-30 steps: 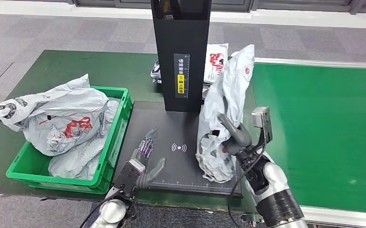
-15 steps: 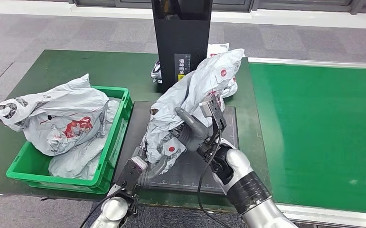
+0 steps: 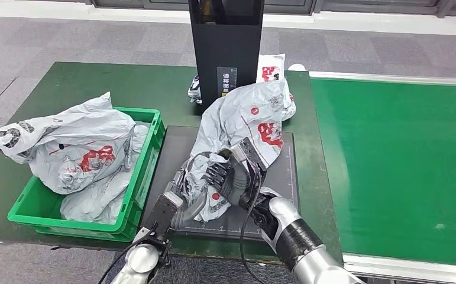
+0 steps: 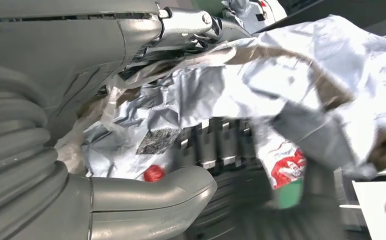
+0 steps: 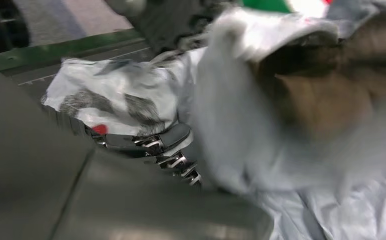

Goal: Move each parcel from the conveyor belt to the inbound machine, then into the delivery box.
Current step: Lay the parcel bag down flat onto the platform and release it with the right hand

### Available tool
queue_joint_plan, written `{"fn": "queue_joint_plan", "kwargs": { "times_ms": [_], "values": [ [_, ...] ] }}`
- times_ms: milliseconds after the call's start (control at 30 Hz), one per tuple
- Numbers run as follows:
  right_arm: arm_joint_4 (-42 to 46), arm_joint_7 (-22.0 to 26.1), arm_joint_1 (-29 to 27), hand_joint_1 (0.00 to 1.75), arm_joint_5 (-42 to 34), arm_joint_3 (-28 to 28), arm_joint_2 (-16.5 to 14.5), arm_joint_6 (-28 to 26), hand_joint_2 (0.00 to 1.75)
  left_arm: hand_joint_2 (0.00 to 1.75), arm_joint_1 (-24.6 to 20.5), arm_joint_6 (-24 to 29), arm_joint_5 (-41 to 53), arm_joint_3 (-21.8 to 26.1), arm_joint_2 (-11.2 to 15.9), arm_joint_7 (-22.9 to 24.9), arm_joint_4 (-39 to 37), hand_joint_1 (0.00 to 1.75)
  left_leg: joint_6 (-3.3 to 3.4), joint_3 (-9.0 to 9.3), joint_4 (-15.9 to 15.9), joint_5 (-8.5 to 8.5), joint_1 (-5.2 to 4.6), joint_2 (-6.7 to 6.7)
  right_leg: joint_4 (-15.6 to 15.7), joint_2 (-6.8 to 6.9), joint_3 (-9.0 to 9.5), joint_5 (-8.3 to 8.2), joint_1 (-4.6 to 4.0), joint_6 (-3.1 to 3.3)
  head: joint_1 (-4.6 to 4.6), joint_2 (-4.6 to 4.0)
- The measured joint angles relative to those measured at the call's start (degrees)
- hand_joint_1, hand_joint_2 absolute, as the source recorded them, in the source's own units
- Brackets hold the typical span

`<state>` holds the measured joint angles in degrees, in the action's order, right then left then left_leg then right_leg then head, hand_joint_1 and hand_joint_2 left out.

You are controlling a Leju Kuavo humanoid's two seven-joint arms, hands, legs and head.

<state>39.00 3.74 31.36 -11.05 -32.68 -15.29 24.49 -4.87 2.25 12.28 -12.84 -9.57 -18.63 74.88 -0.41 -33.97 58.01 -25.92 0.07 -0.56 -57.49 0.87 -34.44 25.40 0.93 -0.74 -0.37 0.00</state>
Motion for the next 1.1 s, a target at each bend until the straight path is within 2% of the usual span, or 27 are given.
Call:
{"fn": "queue_joint_plan", "kwargs": {
  "times_ms": [200,433,800,1100],
  "values": [
    [-0.17,1.19,-0.95,0.00,1.89,-1.20,0.21,-1.01,0.00,1.75,0.54,0.16,0.48,0.02,0.00,0.46,0.40,0.00,0.00,0.00,0.00,0.00,0.00,-0.01,0.01,0.00,-0.02,0.01,0.00,0.01,0.00,0.00],
    [10.91,1.42,-5.24,0.00,3.15,-1.10,3.12,-4.08,0.00,1.75,2.30,0.17,1.24,0.53,0.02,0.55,2.08,0.00,-0.01,0.00,0.00,-0.01,0.00,-0.01,0.02,-0.01,-0.03,0.01,0.01,0.01,-0.01,0.00],
    [36.24,6.44,-15.67,0.00,8.18,4.39,8.19,-11.53,0.00,1.75,5.07,0.33,2.72,3.15,0.01,0.34,4.37,0.00,0.01,-0.01,0.00,-0.05,-0.01,-0.01,0.04,0.00,-0.04,0.03,0.01,0.02,-0.01,0.00],
    [61.77,10.38,-28.33,0.00,23.77,13.48,8.88,-26.66,0.00,1.75,7.52,0.33,5.33,5.31,-0.63,0.42,7.32,0.00,-0.03,0.00,0.00,-0.20,-0.01,-0.02,0.07,-0.01,-0.03,0.11,0.01,0.01,-0.01,0.00]
  ]
}}
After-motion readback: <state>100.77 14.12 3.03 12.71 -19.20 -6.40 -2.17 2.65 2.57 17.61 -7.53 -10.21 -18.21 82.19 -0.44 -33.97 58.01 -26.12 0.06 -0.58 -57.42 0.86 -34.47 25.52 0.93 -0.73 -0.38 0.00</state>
